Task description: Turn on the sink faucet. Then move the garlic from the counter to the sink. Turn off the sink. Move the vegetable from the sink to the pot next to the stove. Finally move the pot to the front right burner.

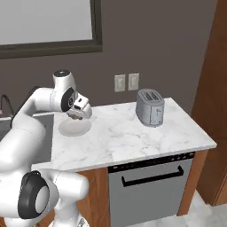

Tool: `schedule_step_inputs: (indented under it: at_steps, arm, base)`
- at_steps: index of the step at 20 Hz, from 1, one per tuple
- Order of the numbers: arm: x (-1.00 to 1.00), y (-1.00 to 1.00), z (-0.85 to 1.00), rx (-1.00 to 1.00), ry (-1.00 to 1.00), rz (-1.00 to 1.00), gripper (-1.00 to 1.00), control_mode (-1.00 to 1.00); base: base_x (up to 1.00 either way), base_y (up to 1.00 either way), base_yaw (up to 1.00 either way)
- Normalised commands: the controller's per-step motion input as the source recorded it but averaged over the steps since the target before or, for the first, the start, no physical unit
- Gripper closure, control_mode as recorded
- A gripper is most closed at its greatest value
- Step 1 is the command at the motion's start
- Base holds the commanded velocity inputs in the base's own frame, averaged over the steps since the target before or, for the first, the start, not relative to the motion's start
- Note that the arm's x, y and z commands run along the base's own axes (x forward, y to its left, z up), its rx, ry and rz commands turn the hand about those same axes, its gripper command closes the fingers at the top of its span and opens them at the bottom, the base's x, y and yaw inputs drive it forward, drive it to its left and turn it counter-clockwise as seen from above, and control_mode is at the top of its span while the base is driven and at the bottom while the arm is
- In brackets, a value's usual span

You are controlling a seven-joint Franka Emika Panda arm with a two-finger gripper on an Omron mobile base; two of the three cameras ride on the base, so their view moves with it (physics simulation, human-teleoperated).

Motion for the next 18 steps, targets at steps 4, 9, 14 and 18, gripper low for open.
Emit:
schedule_step_inputs:
  at_steps: [4, 9, 14, 18]
  arm:
    - [0.0, 0.0, 0.0, 0.0, 0.0, 0.0, 1.0, 1.0]
    - [0.0, 0.0, 0.0, 0.0, 0.0, 0.0, 1.0, 1.0]
    - [0.0, 0.0, 0.0, 0.0, 0.0, 0.0, 1.0, 1.0]
    - [0.0, 0.0, 0.0, 0.0, 0.0, 0.0, 1.0, 1.0]
  base:
    - [-0.02, -0.31, -0.53]
    - [-0.08, -0.29, -0.54]
    - [-0.07, -0.32, -0.53]
    - [-0.08, -0.4, -0.53]
